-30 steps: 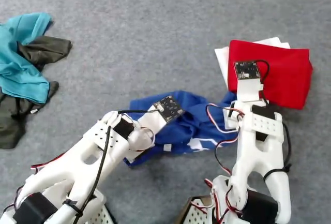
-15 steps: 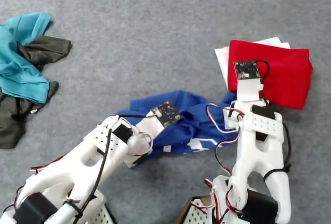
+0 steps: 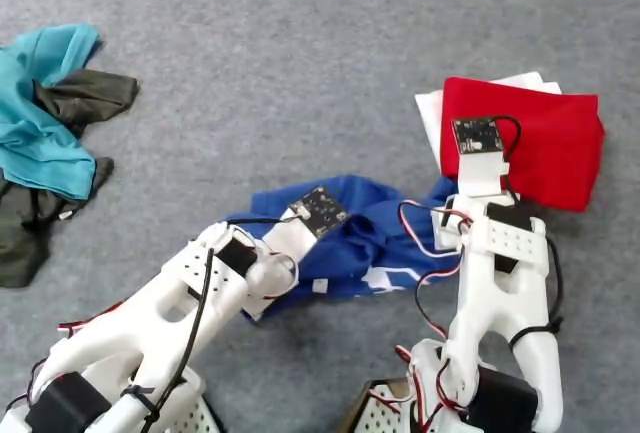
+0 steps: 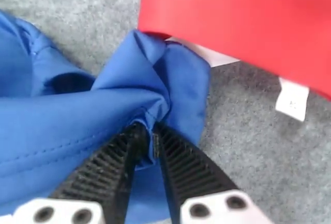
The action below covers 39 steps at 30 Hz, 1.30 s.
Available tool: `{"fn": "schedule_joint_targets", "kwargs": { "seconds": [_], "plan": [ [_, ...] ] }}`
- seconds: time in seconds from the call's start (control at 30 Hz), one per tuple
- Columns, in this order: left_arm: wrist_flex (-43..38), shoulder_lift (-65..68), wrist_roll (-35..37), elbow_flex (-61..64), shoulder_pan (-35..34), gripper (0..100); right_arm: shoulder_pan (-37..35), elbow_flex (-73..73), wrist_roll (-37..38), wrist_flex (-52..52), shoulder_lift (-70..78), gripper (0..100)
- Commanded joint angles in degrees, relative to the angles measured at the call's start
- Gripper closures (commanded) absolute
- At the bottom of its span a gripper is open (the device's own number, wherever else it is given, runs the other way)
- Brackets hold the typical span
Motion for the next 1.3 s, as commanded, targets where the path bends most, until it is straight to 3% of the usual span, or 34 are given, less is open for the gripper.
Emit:
{"fn": "schedule_joint_targets", "kwargs": {
  "seconds": [0.0,0.3,0.53,0.77,1.0,1.17,1.27],
  "plan": [
    [-0.70,-0.26,0.35,0.04,-0.31,97,-0.35,-0.13,-0.35,-0.97,-0.84,98.3],
    [0.09,-0.79,0.70,-0.57,-0.31,97,-0.35,-0.40,-0.35,-0.62,-0.84,98.3],
    [11.16,-2.20,0.26,-11.12,-2.33,97,-2.02,-12.53,-1.14,18.46,-10.77,98.4],
    [20.13,-11.60,-3.25,-26.51,-16.31,97,-2.46,-32.22,-6.59,32.35,-23.60,98.4],
    [35.08,-15.21,-8.26,-50.77,-29.58,97,-2.29,-47.08,-10.55,28.84,-30.11,98.4],
    [46.15,-15.12,-8.18,-71.60,-34.51,97,-2.37,-57.10,-13.98,25.32,-33.01,98.4],
    [46.42,-16.00,-7.65,-78.37,-38.11,97,-2.37,-65.27,-13.63,24.62,-34.07,98.4]
  ]
}}
